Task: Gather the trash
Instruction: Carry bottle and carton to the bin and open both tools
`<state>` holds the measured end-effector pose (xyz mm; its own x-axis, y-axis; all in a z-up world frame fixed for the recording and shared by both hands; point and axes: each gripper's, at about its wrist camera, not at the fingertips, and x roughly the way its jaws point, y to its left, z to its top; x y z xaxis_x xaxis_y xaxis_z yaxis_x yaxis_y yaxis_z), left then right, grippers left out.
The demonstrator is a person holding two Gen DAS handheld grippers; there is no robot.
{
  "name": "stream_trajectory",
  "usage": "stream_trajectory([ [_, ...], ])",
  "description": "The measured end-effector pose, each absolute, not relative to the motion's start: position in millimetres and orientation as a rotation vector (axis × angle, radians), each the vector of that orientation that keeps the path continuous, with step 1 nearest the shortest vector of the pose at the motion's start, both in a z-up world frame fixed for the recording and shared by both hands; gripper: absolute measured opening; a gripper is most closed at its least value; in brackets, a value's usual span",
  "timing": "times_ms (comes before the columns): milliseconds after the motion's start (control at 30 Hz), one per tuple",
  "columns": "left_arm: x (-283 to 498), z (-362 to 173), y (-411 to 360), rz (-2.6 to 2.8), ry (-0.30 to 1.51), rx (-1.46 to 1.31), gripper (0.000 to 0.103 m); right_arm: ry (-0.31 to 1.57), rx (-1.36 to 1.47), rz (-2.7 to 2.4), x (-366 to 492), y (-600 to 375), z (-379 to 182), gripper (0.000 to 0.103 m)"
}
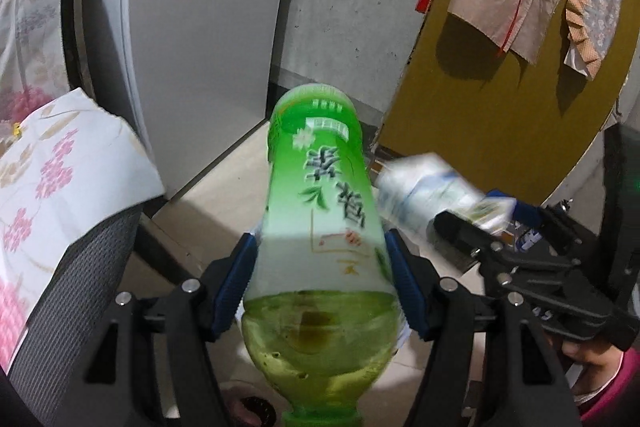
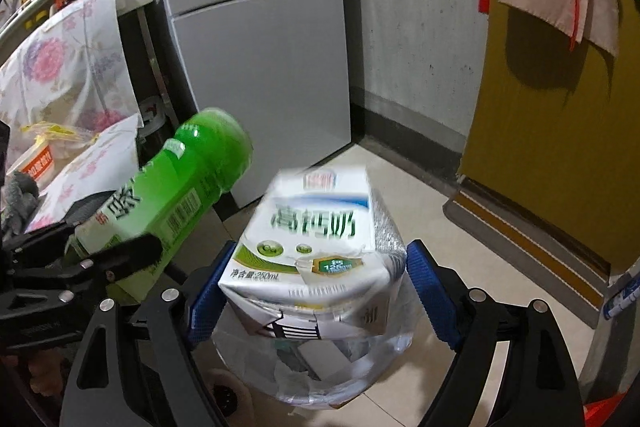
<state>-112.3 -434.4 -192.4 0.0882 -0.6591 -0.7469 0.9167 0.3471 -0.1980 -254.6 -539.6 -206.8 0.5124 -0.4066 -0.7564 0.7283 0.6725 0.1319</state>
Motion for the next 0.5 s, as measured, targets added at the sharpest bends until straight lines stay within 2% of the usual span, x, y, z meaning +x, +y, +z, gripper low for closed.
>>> stream_trajectory([
  [267,-104,-183,-430,-1.201,0.855,0.342,0.068,0.730,0.510,-0.745,-262,-544,-194,0.086],
  [500,-86,-163,-399,-1.116,0.824,0.303,0.068,0.610,0.491,-0.734,-264,-529,-144,0.086],
])
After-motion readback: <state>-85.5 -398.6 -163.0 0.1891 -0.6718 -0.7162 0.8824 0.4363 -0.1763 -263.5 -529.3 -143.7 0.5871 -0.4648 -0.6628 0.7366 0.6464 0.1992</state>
